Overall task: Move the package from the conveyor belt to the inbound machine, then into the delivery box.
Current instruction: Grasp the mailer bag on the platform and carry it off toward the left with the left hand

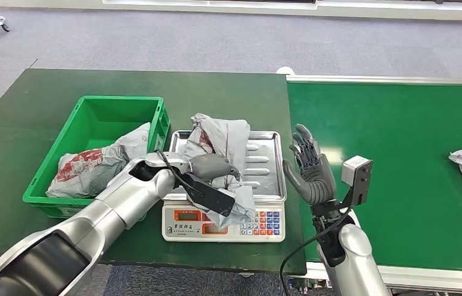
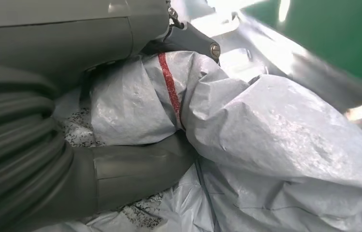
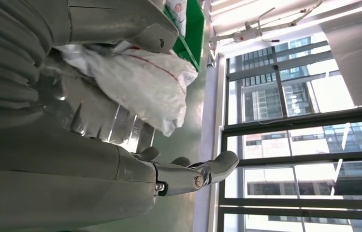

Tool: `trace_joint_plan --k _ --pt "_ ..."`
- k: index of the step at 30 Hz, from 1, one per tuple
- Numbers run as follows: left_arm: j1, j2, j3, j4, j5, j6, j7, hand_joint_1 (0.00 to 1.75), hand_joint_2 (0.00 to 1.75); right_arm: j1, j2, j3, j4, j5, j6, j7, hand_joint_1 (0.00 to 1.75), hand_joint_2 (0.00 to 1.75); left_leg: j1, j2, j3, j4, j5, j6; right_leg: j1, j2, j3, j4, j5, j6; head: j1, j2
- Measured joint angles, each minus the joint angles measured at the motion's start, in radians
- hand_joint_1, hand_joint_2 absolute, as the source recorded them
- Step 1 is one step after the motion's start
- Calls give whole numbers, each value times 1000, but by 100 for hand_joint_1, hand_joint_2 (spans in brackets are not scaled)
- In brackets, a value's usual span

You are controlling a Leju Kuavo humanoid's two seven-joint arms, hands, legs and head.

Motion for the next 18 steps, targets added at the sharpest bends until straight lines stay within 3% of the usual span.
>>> trace_joint_plan --k 5,10,14,18 --pt "-15 133 -1 -284 133 -17 97 175 175 44 -3 -24 -25 -13 21 -15 0 175 1 0 -1 0 0 0 1 0 0 0 0 0 0 0" --pt "-36 265 9 -544 99 76 182 175 175 83 -3 -46 -36 -9 49 -34 0 175 1 0 -2 -1 0 0 1 0 -1 0 -1 0 0 0" --pt "-22 332 33 -646 22 185 211 175 175 89 2 -54 -36 -1 60 -43 0 175 1 -1 -2 -1 0 0 1 0 -1 0 -1 0 0 0" --pt "60 387 88 -678 -42 305 207 175 175 101 10 -71 -40 7 61 -45 0 175 1 1 -1 -1 0 0 1 1 -1 0 -1 0 0 0"
